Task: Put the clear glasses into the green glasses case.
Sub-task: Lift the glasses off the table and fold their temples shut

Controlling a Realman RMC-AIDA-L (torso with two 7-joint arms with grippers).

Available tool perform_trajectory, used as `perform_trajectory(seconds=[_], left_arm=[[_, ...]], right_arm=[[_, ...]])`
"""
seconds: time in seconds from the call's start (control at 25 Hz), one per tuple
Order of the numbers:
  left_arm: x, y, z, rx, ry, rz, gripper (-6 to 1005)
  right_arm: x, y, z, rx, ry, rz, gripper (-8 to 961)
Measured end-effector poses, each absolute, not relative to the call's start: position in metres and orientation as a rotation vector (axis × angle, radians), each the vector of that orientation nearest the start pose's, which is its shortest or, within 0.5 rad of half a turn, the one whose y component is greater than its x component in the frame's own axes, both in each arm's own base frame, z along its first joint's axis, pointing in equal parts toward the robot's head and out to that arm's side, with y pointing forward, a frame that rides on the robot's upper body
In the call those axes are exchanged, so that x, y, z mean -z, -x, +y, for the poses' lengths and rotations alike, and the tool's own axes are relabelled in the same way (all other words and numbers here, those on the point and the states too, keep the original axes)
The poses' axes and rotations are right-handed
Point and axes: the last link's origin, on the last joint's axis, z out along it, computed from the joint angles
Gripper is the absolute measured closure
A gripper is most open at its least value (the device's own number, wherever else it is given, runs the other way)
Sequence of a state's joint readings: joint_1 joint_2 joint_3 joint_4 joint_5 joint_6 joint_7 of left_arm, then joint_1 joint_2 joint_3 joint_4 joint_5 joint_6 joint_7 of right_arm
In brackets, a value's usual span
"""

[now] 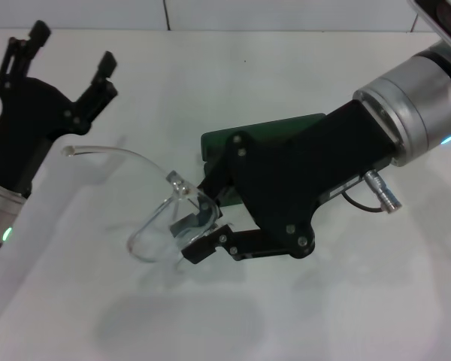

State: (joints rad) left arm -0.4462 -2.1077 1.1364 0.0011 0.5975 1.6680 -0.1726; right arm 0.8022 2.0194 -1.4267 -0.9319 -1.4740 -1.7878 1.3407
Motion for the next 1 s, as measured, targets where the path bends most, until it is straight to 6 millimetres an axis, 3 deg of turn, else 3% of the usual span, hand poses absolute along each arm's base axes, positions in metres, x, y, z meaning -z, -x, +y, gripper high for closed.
perform_trajectory(seconds=[0.28,0.6,1.0], left_arm=[[0.013,0.262,0.281,1.117,1.811,-0.018,105],[0.010,0.255,0.270,1.210,1.810,0.032,104],[0.011,0.249,0.265,1.262,1.834,0.067,104]], right_arm=[[0.018,-0.070,0.314,-0.987,3.277,-0.584,834],[0.024,-0.080,0.329,-0.946,3.228,-0.428,833],[0.029,-0.081,0.331,-0.919,3.217,-0.404,831]])
